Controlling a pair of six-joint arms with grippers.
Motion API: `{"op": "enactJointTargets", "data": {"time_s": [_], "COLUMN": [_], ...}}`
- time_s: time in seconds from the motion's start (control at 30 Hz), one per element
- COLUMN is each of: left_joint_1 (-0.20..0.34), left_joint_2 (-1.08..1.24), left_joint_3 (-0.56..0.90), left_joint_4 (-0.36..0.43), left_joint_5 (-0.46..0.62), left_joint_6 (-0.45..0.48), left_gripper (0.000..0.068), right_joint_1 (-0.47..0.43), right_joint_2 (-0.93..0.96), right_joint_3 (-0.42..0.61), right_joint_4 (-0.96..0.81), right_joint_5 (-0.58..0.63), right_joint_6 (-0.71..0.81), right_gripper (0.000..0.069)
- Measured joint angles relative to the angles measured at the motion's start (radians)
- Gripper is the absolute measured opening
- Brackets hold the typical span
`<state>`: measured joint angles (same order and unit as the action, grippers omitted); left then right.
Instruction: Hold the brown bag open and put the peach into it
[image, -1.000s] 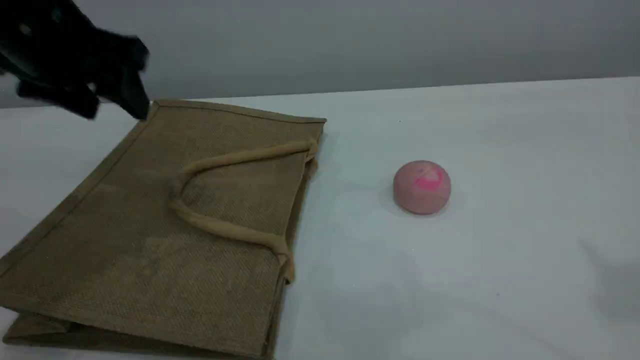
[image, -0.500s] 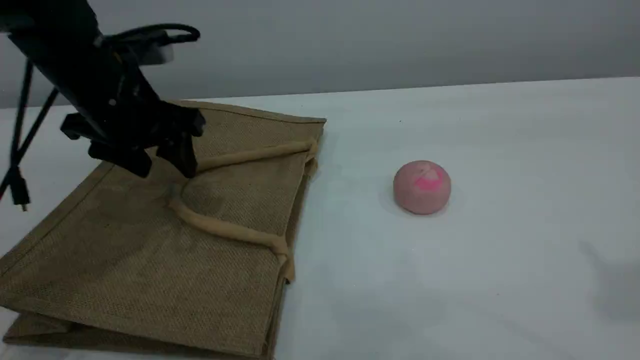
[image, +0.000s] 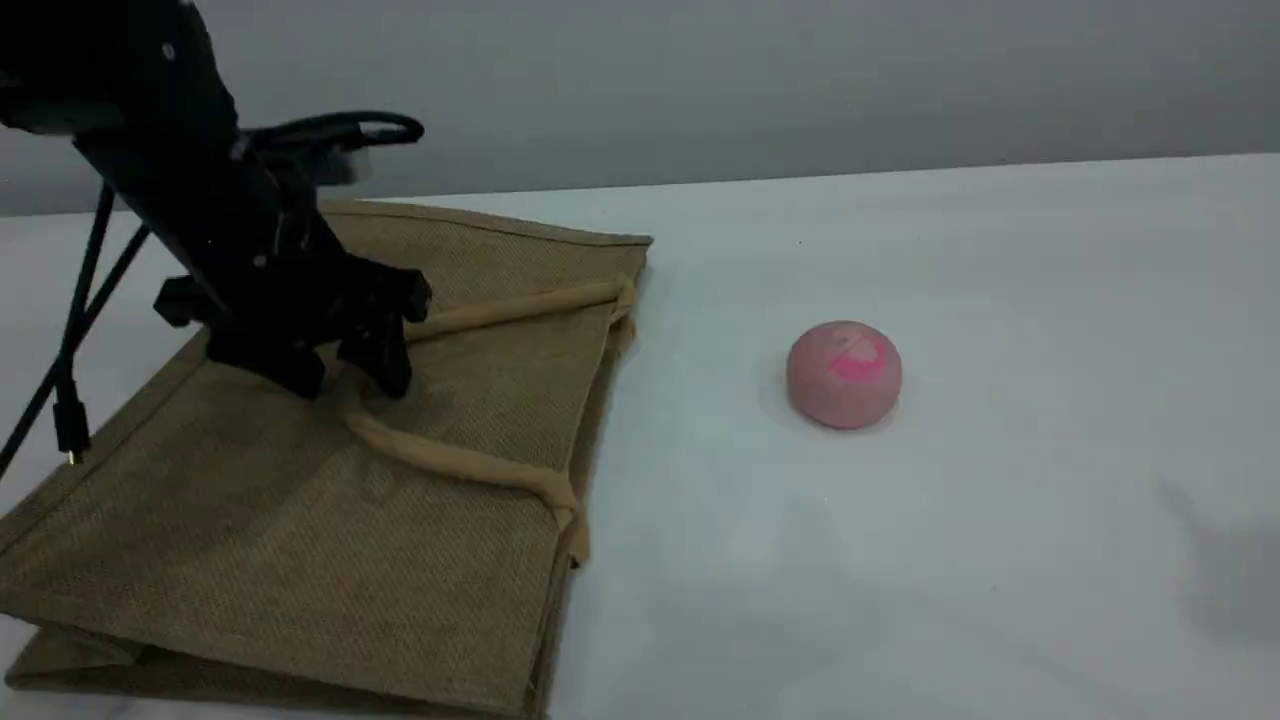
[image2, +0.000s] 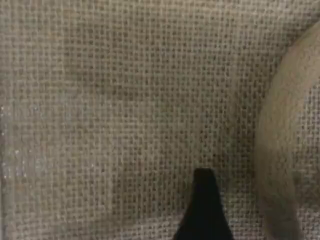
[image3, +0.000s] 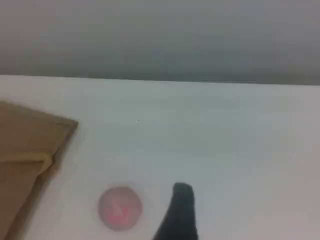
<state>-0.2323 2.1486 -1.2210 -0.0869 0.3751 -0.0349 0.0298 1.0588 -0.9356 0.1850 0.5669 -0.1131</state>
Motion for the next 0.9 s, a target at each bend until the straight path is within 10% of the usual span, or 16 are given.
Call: {"op": "enactJointTargets", "data": {"time_s": [0.2, 0.47, 0.9], "left_joint_1": [0.0, 0.0, 0.0], "left_joint_2": [0.026, 0.027, -0.093], "left_joint_3": [0.0, 0.0, -0.106], "left_joint_4": [0.0, -0.001, 0.002], "left_joint_5": [-0.001, -0.015, 0.195], "left_joint_6": [-0.001, -0.002, 0.131], "left_gripper": [0.0428, 0.0094, 0.0083], "right_joint_1": [0.0, 0.0, 0.0], "right_joint_2": [0.0, 0.0, 0.111], "right_joint_3": [0.0, 0.0, 0.0], "right_joint_4": [0.0, -0.002, -0.01], "right_joint_5": [0.0, 0.011, 0.01], "right_joint_6": [0.0, 0.0, -0.029], "right_gripper": [0.0589, 0.0583, 0.0513]}}
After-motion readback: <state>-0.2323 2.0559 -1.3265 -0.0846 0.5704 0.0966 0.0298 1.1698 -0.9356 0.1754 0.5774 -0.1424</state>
